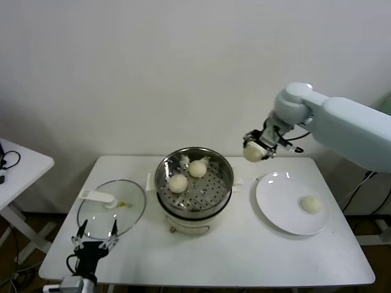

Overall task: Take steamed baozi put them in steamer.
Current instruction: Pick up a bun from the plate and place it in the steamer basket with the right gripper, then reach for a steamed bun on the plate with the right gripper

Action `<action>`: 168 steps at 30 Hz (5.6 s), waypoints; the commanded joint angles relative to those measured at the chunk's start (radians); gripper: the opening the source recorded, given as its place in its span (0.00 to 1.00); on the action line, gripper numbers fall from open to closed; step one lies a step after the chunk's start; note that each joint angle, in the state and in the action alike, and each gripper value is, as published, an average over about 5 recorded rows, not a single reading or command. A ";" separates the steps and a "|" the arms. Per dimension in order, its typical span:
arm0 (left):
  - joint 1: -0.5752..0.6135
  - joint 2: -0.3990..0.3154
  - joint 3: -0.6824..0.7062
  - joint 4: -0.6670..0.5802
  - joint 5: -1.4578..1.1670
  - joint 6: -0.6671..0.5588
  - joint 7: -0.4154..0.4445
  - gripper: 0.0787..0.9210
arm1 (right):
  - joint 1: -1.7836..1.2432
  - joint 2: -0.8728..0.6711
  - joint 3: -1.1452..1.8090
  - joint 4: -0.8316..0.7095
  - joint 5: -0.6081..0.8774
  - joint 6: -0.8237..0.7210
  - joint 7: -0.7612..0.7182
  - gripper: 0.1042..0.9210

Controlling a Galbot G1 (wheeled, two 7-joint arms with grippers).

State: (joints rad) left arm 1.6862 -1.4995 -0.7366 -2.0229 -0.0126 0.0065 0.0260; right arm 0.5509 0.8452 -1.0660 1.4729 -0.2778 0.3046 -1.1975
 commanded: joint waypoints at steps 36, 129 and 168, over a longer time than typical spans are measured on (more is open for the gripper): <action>0.019 0.018 0.013 -0.013 0.038 0.021 0.002 0.88 | -0.148 0.349 -0.122 0.045 -0.270 0.270 0.010 0.79; -0.008 0.039 0.034 -0.025 -0.008 0.014 0.013 0.88 | -0.578 -0.293 0.382 -0.488 0.032 -0.237 0.001 0.88; 0.001 0.022 0.034 -0.013 0.022 0.016 0.008 0.88 | -0.633 -0.019 0.508 -0.768 -0.152 -0.163 -0.006 0.88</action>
State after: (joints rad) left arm 1.6872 -1.4765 -0.7036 -2.0370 0.0069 0.0216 0.0340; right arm -0.0703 0.8002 -0.5787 0.7376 -0.3982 0.1353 -1.2005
